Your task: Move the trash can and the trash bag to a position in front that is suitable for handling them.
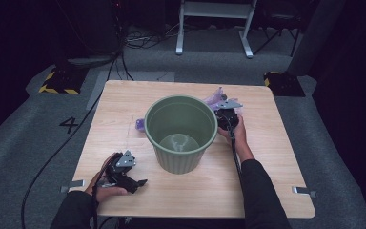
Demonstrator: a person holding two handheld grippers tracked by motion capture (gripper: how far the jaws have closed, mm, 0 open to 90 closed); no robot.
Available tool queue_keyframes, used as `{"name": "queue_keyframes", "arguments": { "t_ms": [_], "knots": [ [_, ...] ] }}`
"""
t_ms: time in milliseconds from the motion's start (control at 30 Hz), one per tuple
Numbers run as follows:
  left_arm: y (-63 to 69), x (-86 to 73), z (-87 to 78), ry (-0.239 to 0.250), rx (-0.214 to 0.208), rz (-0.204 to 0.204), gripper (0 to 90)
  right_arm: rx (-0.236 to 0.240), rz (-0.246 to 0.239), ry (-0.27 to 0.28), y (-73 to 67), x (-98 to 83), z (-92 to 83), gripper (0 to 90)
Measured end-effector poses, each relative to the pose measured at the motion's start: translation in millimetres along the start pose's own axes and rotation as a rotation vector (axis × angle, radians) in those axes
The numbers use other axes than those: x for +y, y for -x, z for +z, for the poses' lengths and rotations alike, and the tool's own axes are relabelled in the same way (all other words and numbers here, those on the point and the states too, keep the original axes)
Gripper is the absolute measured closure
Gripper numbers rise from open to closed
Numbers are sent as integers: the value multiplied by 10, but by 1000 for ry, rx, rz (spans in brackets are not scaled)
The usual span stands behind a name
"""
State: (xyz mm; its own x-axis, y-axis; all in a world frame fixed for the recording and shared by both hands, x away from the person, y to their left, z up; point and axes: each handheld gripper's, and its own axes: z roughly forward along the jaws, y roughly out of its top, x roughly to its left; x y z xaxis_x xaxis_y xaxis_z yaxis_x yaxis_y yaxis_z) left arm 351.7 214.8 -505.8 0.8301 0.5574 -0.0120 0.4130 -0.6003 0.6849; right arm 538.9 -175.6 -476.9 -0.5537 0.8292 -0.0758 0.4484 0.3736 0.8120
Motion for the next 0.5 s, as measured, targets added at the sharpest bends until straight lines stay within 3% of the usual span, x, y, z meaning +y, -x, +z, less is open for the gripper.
{"name": "queue_keyframes", "arguments": {
  "t_ms": [67,100,233,300,500],
  "knots": [
    [0,0,0,0,0,0,2,3,19,-15,21,-49,53,842],
    [1,0,0,0,-1,-1,2,6,29,-16,25,-63,59,894],
    [0,0,0,0,0,0,2,8,54,-8,65,-83,18,900],
    [3,0,0,-1,1,-2,2,-9,52,0,92,-95,-37,900],
    [17,14,12,-1,11,-10,0,4,37,1,126,-187,-186,900]
  ]
}}
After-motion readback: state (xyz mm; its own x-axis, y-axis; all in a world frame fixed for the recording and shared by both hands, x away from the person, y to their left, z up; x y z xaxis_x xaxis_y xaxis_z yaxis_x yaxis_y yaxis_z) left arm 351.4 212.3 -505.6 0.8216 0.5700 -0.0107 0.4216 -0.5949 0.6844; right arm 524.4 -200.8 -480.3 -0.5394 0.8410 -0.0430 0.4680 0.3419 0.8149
